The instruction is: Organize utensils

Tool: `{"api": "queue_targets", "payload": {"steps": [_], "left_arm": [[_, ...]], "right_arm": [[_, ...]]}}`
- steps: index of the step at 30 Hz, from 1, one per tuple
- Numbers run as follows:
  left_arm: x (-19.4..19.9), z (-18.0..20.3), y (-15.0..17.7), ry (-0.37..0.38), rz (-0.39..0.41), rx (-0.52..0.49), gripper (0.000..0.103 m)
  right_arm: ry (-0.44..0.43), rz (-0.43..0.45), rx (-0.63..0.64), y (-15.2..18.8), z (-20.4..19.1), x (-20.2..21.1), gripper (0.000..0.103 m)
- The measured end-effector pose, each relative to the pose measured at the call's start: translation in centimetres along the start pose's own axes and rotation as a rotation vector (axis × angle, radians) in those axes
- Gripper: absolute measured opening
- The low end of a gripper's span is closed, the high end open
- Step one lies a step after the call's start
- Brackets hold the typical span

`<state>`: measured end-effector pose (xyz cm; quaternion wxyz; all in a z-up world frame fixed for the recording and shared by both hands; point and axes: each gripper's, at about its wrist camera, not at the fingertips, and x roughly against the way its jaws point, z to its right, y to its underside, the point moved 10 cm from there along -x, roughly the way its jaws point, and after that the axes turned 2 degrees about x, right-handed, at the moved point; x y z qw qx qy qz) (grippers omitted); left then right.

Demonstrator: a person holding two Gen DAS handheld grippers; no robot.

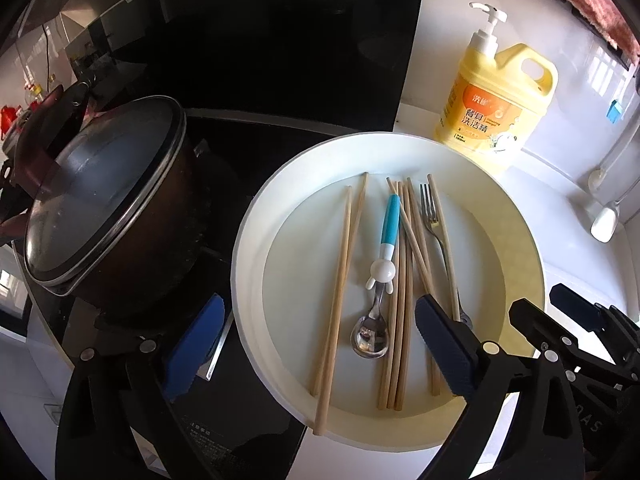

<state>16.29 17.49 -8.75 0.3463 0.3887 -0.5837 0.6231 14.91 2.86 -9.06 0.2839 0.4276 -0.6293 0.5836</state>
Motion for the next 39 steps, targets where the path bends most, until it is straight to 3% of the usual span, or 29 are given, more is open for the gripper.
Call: {"api": "queue_targets", "payload": {"steps": [13, 39], "left_arm": [[1.2, -0.2, 0.5, -0.030, 0.002, 0.008, 0.096], [2.0, -0.8, 0.9, -0.059, -0.009, 0.037, 0.097]], "right_arm": [[0.045, -0.025, -0.011, 0.5, 0.3, 0.9, 0.070], [0.090, -0.078, -0.032, 0.9, 0.6, 1.5, 0.070]]}}
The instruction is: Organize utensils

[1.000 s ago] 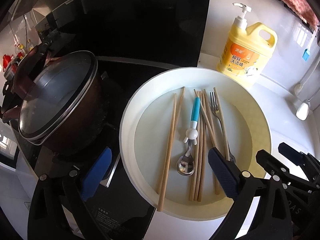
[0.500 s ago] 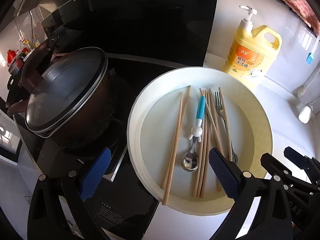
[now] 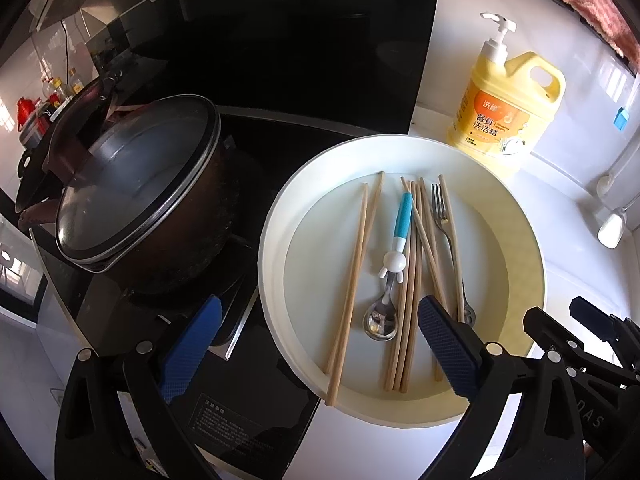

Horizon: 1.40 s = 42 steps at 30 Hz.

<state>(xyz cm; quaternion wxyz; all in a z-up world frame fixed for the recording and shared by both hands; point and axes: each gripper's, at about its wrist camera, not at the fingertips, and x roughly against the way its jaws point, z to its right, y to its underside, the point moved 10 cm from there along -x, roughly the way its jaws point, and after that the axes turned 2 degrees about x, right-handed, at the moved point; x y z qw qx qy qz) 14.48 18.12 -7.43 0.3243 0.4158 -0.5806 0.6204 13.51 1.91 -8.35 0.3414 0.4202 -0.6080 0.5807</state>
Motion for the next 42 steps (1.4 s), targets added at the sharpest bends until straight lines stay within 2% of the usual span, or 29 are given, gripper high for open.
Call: {"api": "queue_targets", "payload": {"steps": [42], "left_arm": [[0.21, -0.36, 0.29, -0.022, -0.005, 0.014, 0.097]], "right_arm": [[0.008, -0.002, -0.001, 0.13, -0.03, -0.04, 0.070]]}}
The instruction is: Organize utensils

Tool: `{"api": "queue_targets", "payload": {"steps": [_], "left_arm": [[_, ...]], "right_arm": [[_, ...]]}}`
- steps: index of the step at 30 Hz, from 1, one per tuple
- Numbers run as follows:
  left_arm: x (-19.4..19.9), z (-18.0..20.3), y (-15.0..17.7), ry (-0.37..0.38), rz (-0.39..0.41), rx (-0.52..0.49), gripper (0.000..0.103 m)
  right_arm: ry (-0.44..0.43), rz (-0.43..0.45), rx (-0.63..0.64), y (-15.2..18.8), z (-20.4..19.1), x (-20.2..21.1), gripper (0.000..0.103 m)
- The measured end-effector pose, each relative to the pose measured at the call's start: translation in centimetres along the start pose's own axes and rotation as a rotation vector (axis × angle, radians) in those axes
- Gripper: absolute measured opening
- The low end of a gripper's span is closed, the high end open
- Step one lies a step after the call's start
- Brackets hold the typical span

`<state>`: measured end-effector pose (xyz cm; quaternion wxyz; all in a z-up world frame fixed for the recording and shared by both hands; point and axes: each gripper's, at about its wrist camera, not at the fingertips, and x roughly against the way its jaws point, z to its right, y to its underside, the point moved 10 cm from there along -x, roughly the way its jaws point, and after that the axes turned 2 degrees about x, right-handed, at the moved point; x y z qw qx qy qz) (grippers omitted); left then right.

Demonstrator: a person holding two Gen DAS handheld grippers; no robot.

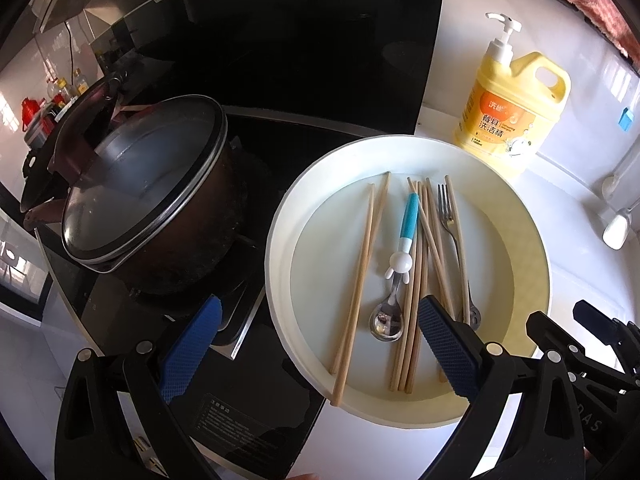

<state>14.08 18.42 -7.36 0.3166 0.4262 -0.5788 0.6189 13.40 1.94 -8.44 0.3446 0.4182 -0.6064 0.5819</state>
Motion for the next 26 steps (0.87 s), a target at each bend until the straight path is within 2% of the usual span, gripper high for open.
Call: {"api": "queue_targets", "payload": {"steps": [16, 26], "left_arm": [[0.24, 0.46, 0.08, 0.021, 0.011, -0.007, 0.097], [-0.12, 0.06, 0.12, 0.007, -0.019, 0.007, 0.097]], "right_arm": [[0.002, -0.005, 0.003, 0.35, -0.46, -0.09, 0.070], [0.002, -0.006, 0.003, 0.34, -0.65, -0.10, 0.070]]}}
